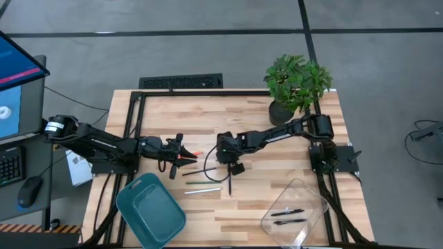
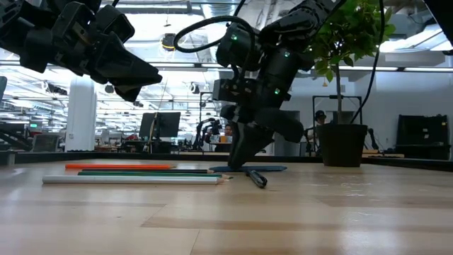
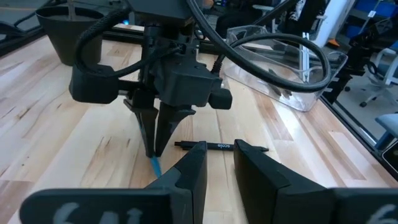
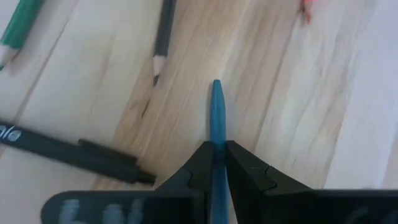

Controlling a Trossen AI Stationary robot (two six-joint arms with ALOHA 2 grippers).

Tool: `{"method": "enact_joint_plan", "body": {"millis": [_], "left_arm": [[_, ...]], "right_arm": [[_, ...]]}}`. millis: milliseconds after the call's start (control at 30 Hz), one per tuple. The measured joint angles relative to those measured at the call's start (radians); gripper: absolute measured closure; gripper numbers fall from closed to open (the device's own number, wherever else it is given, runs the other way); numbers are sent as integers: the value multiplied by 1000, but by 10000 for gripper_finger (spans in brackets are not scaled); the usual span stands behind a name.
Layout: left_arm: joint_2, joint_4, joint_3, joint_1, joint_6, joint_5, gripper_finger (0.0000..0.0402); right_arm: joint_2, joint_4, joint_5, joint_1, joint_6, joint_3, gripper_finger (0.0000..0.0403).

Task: Sort pens & pencils
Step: Put the blue pen in the transparent bin

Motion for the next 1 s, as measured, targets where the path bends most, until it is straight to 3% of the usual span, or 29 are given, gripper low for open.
{"method": "enact_joint_plan", "body": {"millis": [567,1000], "left_arm": [[0,-6,0,0,0,0,330],[0,-7,0,0,-3,0,330]], "right_arm": [[-9,370,0,0,121,-201,336],[-6,407,0,0,156,-206,336]]}}
